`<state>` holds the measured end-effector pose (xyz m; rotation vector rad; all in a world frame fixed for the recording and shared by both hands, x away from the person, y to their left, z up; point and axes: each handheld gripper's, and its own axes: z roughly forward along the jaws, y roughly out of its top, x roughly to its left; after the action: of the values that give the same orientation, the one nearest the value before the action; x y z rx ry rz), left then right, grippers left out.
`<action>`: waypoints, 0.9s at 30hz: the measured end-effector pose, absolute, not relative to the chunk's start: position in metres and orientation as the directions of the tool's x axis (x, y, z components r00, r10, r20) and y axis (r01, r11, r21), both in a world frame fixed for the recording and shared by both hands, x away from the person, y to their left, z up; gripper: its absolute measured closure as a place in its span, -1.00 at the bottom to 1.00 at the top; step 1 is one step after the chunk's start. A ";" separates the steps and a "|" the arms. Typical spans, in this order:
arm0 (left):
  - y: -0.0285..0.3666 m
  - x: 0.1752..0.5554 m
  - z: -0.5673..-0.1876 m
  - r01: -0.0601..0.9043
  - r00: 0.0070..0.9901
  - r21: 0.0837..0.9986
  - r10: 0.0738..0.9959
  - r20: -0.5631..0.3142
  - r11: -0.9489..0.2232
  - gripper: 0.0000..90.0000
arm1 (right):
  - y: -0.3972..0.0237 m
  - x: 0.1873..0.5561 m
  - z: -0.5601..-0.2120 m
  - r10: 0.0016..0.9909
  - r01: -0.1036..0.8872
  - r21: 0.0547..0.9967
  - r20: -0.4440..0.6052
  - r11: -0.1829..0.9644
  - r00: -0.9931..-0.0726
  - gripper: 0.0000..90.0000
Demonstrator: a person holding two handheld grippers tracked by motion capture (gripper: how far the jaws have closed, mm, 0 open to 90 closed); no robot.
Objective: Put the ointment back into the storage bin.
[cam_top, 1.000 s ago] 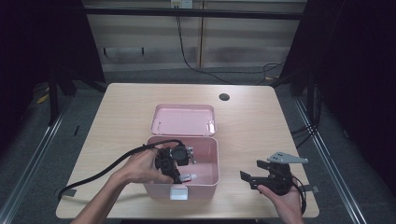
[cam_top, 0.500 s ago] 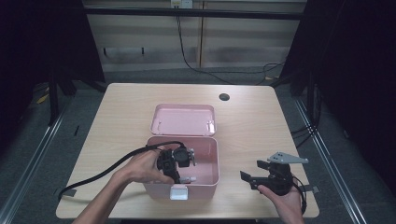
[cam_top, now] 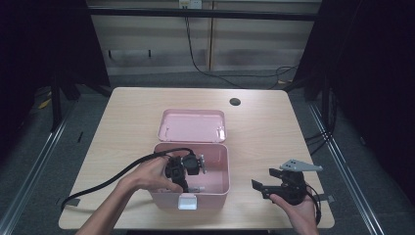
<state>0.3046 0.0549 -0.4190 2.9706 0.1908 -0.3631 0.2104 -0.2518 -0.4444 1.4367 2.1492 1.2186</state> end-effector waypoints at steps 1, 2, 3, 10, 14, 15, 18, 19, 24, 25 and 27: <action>0.055 0.304 -0.420 0.143 0.962 0.125 0.108 -0.251 -0.982 0.58 | -0.252 0.210 -0.444 0.861 0.622 0.769 0.209 0.149 -0.464 -0.64; 0.055 0.304 -0.420 0.140 0.961 0.121 0.105 -0.255 -0.983 0.58 | -0.252 0.210 -0.444 0.860 0.622 0.769 0.210 0.148 -0.464 -0.64; 0.055 0.304 -0.421 0.138 0.961 0.121 0.103 -0.257 -0.983 0.57 | -0.252 0.210 -0.444 0.859 0.622 0.769 0.212 0.147 -0.465 -0.64; 0.055 0.307 -0.422 0.161 0.948 0.121 0.119 -0.295 -0.979 0.52 | -0.252 0.210 -0.444 0.859 0.622 0.769 0.210 0.150 -0.466 -0.64; 0.055 0.308 -0.421 0.165 0.947 0.119 0.123 -0.297 -0.979 0.41 | -0.253 0.210 -0.444 0.860 0.620 0.771 0.210 0.147 -0.465 -0.64; 0.055 0.308 -0.421 0.164 0.948 0.119 0.123 -0.294 -0.979 0.43 | -0.253 0.210 -0.444 0.860 0.620 0.771 0.210 0.147 -0.465 -0.64; 0.056 0.308 -0.419 0.173 0.950 0.137 0.129 -0.283 -0.975 0.37 | -0.252 0.210 -0.444 0.859 0.620 0.771 0.209 0.148 -0.466 -0.64; 0.056 0.308 -0.417 0.175 0.953 0.144 0.130 -0.275 -0.974 0.36 | -0.252 0.210 -0.444 0.860 0.620 0.771 0.209 0.148 -0.466 -0.64; 0.062 0.309 -0.407 0.192 0.959 0.180 0.145 -0.245 -0.965 0.31 | -0.253 0.210 -0.444 0.860 0.620 0.771 0.210 0.147 -0.465 -0.64; 0.063 0.308 -0.404 0.193 0.960 0.183 0.147 -0.237 -0.964 0.31 | -0.252 0.210 -0.444 0.860 0.620 0.771 0.209 0.147 -0.465 -0.64; 0.066 0.306 -0.399 0.208 0.961 0.203 0.162 -0.224 -0.957 0.31 | -0.252 0.210 -0.444 0.860 0.620 0.770 0.210 0.147 -0.465 -0.64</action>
<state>0.3059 0.0659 -0.3986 2.8859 0.2759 -0.3022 0.2101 -0.2524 -0.4443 1.4361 2.1472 1.2202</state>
